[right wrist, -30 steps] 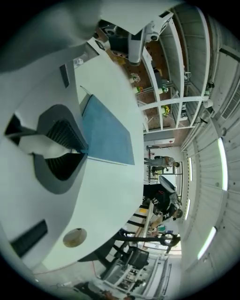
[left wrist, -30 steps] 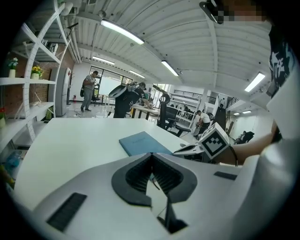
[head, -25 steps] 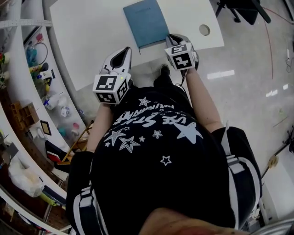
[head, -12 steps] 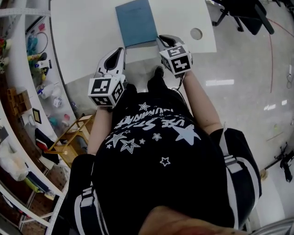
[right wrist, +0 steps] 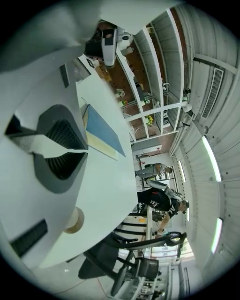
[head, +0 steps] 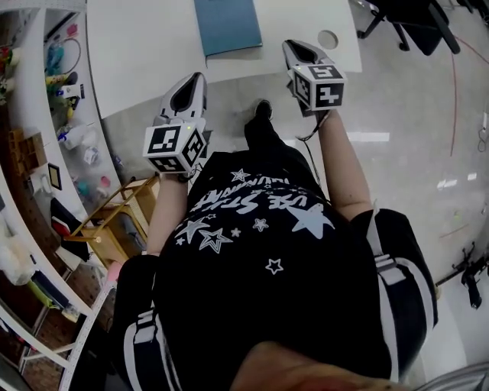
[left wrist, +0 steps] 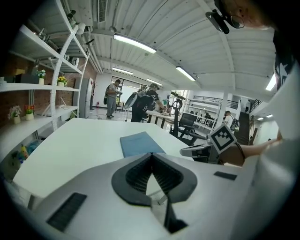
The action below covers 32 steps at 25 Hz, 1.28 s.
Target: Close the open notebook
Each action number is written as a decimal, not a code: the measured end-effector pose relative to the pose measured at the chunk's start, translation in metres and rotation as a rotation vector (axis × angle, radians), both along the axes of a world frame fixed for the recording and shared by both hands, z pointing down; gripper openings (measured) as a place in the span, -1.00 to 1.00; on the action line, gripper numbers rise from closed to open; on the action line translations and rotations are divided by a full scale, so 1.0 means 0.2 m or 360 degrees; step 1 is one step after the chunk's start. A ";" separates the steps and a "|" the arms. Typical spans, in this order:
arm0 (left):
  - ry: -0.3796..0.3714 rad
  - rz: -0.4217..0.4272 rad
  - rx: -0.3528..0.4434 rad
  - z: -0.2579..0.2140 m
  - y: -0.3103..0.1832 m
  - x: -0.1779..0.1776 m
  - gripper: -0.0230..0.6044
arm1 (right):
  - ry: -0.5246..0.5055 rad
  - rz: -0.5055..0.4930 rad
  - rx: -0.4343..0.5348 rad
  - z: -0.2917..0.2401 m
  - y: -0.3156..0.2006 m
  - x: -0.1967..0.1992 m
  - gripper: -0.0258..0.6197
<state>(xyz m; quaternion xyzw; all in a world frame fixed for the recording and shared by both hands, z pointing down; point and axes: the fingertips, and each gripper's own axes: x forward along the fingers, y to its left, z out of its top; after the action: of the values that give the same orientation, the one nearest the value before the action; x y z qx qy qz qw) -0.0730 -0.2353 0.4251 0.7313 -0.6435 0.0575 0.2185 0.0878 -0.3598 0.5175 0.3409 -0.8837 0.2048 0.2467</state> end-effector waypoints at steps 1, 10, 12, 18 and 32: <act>0.0006 0.0001 0.0011 -0.01 0.04 0.00 -0.89 | -0.0007 0.0019 0.0010 -0.01 0.03 0.02 -0.85; 0.0026 0.0055 0.0060 -0.04 0.52 0.09 -0.89 | -0.0168 0.0164 0.0094 -0.14 0.50 0.13 -0.85; 0.0024 0.0060 0.0087 -0.07 0.65 0.09 -0.89 | -0.0225 0.0182 0.0077 -0.16 0.62 0.13 -0.85; 0.0030 0.0038 0.0204 -0.16 0.99 0.03 -0.89 | -0.0228 0.0077 0.0186 -0.32 1.00 0.06 -0.85; 0.0064 0.0070 0.0324 -0.25 1.36 0.13 -0.89 | -0.0160 -0.0007 0.0301 -0.48 1.55 0.29 -0.85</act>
<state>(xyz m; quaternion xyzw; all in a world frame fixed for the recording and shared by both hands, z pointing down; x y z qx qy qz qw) -0.0475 0.0357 0.3753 0.7646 -0.6254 -0.0182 0.1547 0.1452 -0.0500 0.4207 0.3501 -0.9112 0.1367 0.1691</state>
